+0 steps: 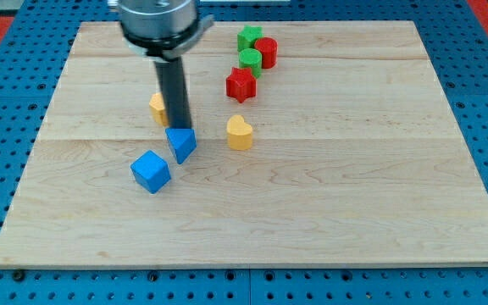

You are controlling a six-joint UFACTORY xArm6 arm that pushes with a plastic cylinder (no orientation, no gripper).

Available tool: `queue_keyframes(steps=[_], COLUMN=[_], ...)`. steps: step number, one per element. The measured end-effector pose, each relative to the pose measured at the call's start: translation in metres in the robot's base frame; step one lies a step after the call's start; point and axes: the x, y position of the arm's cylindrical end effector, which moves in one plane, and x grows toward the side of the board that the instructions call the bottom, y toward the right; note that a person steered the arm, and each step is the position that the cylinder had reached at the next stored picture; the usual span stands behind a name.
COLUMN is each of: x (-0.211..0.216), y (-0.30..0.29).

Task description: Push the yellow heart horizontally to the right side of the blue cube

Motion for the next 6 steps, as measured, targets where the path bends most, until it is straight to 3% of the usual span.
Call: queue_keyframes(steps=[1, 3, 4, 5, 6], x=[-0.007, 0.008, 0.007, 0.027, 0.038], y=[0.082, 0.129, 0.206, 0.195, 0.095])
